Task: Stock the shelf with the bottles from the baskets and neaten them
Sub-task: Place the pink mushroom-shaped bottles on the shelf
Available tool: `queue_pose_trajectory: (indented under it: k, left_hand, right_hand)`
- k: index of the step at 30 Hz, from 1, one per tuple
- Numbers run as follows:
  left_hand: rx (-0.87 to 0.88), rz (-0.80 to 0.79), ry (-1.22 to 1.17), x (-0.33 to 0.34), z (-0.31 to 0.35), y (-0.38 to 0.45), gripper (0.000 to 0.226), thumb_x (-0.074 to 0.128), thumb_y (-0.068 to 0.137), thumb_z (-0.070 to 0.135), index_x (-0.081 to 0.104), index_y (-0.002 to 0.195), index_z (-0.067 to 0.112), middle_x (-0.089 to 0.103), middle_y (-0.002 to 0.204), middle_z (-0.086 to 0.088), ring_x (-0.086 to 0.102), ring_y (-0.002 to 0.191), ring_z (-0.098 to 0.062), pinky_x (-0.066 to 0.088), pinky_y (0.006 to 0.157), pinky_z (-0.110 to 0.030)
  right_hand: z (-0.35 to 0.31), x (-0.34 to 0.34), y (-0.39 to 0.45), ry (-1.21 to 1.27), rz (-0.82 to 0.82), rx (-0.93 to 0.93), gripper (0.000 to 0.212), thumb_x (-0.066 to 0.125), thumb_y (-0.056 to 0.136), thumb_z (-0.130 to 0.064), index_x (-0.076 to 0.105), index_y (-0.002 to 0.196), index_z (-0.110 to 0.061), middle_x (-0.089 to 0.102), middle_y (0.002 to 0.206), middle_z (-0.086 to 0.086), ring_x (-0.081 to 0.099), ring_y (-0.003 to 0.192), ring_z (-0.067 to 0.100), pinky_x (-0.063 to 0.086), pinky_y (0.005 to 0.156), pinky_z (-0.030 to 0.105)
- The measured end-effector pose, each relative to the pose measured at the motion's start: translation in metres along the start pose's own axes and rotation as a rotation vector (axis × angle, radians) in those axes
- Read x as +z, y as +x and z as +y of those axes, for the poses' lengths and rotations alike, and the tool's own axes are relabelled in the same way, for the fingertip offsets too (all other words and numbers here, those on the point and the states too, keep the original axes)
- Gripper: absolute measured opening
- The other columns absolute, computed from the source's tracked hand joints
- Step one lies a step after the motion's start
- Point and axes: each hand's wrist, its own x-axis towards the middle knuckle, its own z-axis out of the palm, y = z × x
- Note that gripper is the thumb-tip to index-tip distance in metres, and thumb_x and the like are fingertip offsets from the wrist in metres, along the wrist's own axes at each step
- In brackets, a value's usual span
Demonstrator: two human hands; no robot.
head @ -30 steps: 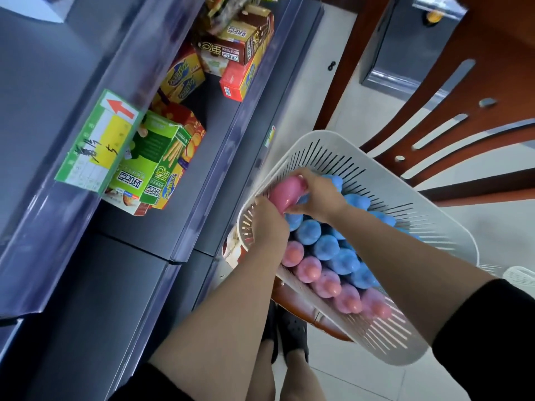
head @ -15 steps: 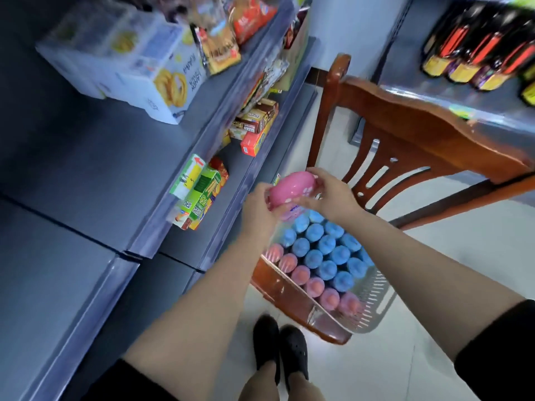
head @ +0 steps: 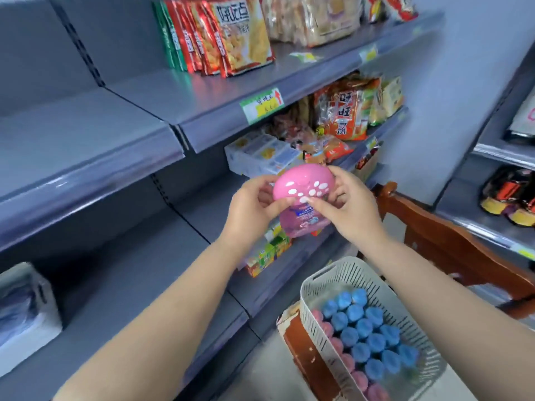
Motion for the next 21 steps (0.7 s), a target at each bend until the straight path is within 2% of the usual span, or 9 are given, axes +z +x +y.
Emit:
queue_pose_trajectory:
  k: [3,6,8,10,12,14,17,21]
  left_hand:
    - [0.057,0.118,0.047,-0.043,0.024,-0.015,0.037,0.074,0.078,0.019,0.063,0.113,0.013,0.061,0.084,0.007,0.056,0.069,0.000,0.046,0.067,-0.006]
    - [0.097,0.231,0.060,-0.083,0.042,-0.030,0.032,0.074,0.078,0.019,0.062,0.108,0.019,0.061,0.082,0.012,0.055,0.067,0.001,0.047,0.067,-0.007]
    - [0.125,0.294,0.058,-0.108,0.051,-0.040,0.029,0.074,0.078,0.019,0.061,0.104,0.023,0.062,0.082,0.014,0.056,0.068,0.003,0.050,0.069,-0.011]
    - [0.147,0.358,0.046,-0.133,0.059,-0.050,0.028,0.074,0.078,0.018,0.060,0.101,0.025,0.063,0.083,0.015,0.057,0.069,0.002,0.054,0.071,-0.017]
    - [0.165,0.424,0.032,-0.159,0.067,-0.059,0.026,0.073,0.078,0.018,0.060,0.100,0.024,0.064,0.083,0.015,0.059,0.070,0.002,0.055,0.070,-0.019]
    - [0.175,0.483,0.045,-0.184,0.072,-0.070,0.025,0.073,0.078,0.020,0.061,0.100,0.024,0.065,0.084,0.014,0.061,0.072,0.001,0.054,0.070,-0.017]
    - [0.186,0.560,0.067,-0.222,0.077,-0.089,0.024,0.073,0.078,0.020,0.062,0.099,0.025,0.067,0.085,0.010,0.062,0.072,-0.006,0.056,0.071,-0.023]
    - [0.188,0.653,0.090,-0.271,0.082,-0.118,0.023,0.073,0.078,0.019,0.062,0.097,0.026,0.068,0.084,0.005,0.061,0.071,-0.010,0.056,0.070,-0.026]
  right_hand:
    - [-0.049,0.008,0.004,0.060,0.017,-0.111,0.055,0.079,0.072,-0.024,0.053,0.121,-0.020,0.055,0.087,-0.007,0.053,0.068,0.006,0.043,0.062,0.011]
    - [-0.091,0.020,0.007,0.144,0.025,-0.202,0.053,0.081,0.069,-0.024,0.054,0.115,-0.022,0.058,0.087,-0.003,0.055,0.069,0.011,0.045,0.061,0.016]
    - [-0.118,0.030,0.007,0.180,0.032,-0.259,0.051,0.082,0.068,-0.027,0.054,0.110,-0.025,0.059,0.084,-0.006,0.056,0.070,0.013,0.046,0.061,0.018]
    - [-0.145,0.039,0.009,0.222,0.042,-0.310,0.050,0.083,0.066,-0.029,0.055,0.107,-0.024,0.058,0.081,-0.013,0.056,0.068,0.009,0.045,0.059,0.014]
    - [-0.172,0.050,0.009,0.259,0.035,-0.357,0.049,0.082,0.066,-0.031,0.052,0.104,-0.025,0.057,0.082,-0.019,0.057,0.069,0.002,0.045,0.058,0.011]
    - [-0.198,0.063,0.008,0.307,0.001,-0.391,0.049,0.082,0.066,-0.034,0.049,0.102,-0.027,0.059,0.086,-0.018,0.059,0.074,-0.001,0.046,0.060,0.010]
    - [-0.235,0.084,0.004,0.360,-0.070,-0.436,0.050,0.079,0.068,-0.036,0.047,0.104,-0.026,0.060,0.094,-0.014,0.061,0.083,-0.001,0.052,0.066,0.013]
    - [-0.285,0.114,-0.006,0.447,-0.125,-0.496,0.050,0.079,0.068,-0.036,0.047,0.104,-0.026,0.055,0.091,-0.024,0.059,0.081,-0.003,0.051,0.065,0.010]
